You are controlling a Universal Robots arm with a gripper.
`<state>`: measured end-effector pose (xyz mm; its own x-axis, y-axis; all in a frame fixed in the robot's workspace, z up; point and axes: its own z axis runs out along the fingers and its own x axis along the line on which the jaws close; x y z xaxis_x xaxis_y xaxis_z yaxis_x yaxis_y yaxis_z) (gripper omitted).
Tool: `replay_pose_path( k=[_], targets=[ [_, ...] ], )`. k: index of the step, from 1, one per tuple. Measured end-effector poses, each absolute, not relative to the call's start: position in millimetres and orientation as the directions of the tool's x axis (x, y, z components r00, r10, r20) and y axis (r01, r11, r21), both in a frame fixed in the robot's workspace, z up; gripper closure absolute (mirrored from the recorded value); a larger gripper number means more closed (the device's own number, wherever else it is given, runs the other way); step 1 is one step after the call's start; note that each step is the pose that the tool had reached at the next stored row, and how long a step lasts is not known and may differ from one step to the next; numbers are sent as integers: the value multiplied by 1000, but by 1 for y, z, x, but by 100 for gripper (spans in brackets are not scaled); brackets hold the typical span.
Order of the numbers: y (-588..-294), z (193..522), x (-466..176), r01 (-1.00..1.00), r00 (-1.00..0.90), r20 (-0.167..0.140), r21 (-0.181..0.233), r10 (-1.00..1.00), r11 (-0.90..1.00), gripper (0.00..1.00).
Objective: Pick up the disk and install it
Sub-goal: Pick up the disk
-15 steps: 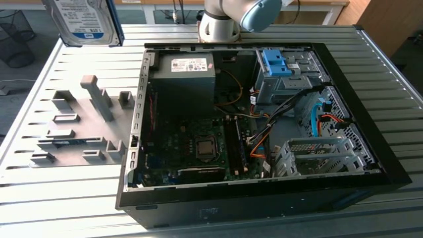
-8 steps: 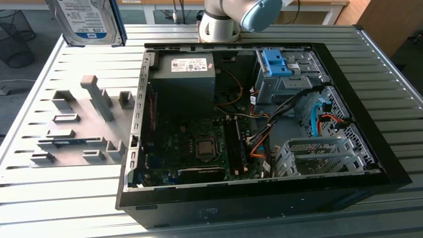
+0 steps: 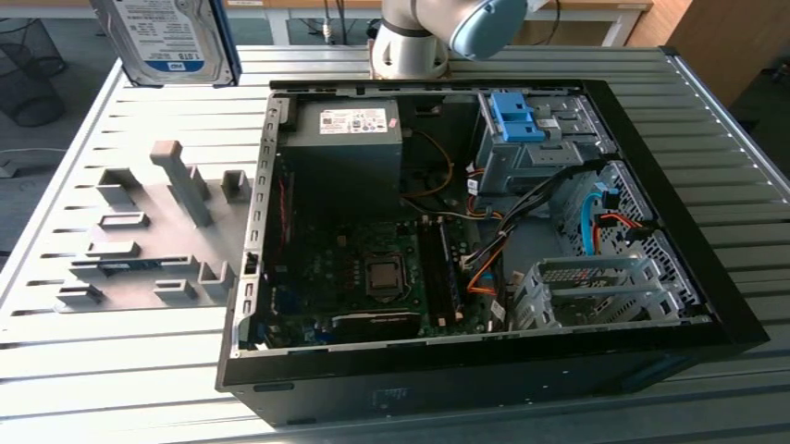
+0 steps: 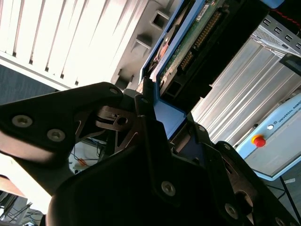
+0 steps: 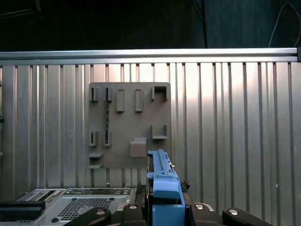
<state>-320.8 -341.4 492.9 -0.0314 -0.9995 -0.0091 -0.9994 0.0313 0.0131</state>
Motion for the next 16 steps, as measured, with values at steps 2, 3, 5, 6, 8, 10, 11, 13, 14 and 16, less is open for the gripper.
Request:
replay_pose_path(
  k=[2, 3, 5, 6, 8, 10, 11, 13, 14, 16],
  targets=[
    [-341, 493, -320, -999, -31, -9, 13, -999, 31, 64],
    [-341, 493, -319, -999, -31, -9, 13, -999, 31, 64],
    [-341, 493, -317, -999, -31, -9, 13, -999, 31, 64],
    [-341, 493, -316, -999, -31, -9, 13, -999, 31, 64],
    [-341, 493, -313, -999, -31, -9, 13, -999, 31, 64],
    [-341, 493, -310, -999, -31, -9, 13, -999, 31, 64],
    [-341, 493, -309, -999, -31, -9, 13, -999, 31, 64],
    [-341, 493, -306, -999, -31, -9, 13, -999, 31, 64],
    [-341, 493, -305, -999, -31, -9, 13, -999, 31, 64],
    [-341, 493, -302, -999, -31, -9, 13, -999, 31, 64]
  ],
)
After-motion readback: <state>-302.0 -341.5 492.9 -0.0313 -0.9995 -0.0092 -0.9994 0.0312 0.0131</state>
